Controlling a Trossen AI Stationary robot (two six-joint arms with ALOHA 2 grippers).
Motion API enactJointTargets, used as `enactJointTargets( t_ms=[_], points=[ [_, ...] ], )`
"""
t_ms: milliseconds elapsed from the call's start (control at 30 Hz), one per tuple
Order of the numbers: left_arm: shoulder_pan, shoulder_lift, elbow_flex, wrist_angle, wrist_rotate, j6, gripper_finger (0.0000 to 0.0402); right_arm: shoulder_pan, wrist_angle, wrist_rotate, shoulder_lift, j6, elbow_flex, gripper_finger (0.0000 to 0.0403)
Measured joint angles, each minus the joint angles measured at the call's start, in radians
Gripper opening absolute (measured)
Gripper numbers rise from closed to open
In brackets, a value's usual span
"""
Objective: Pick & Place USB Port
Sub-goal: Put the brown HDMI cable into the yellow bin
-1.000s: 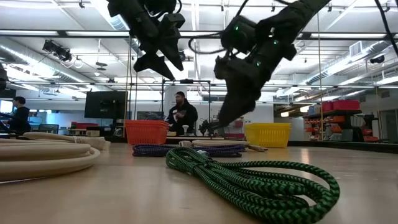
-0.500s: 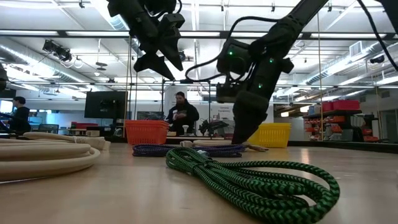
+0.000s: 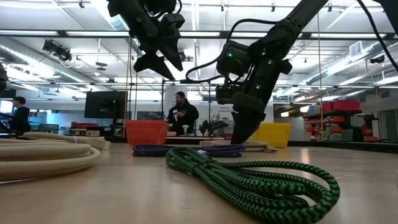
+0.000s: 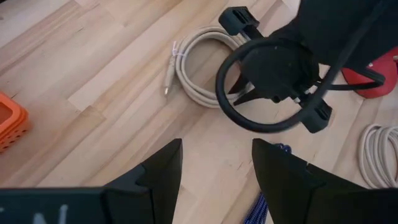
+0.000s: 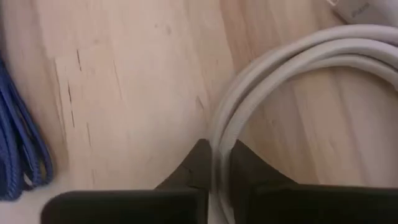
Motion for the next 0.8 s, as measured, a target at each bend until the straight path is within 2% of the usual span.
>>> enactJointTargets(
  t_ms=[233, 433, 533, 700, 800],
  points=[
    [0.002, 0.0, 0.0, -0.001, -0.002, 0.018, 0.0199, -0.007, -0.003, -0.012, -0.053, 0.063, 0.003, 0.0024],
    [0.002, 0.0, 0.0, -0.001, -0.005, 0.024, 0.0199, -0.01, -0.032, 0.021, -0.162, 0.069, 0.093, 0.0019],
    [0.002, 0.0, 0.0, -0.001, -0.004, 0.025, 0.0199, -0.014, -0.118, 0.07, -0.216, 0.042, 0.179, 0.0019],
    [0.002, 0.0, 0.0, 0.001, -0.005, 0.042, 0.0199, -0.026, -0.293, 0.237, -0.312, -0.044, 0.353, 0.0013],
    [0.002, 0.0, 0.0, 0.006, -0.005, 0.043, 0.0199, -0.056, -0.321, 0.301, -0.376, -0.084, 0.427, 0.0005]
  ],
)
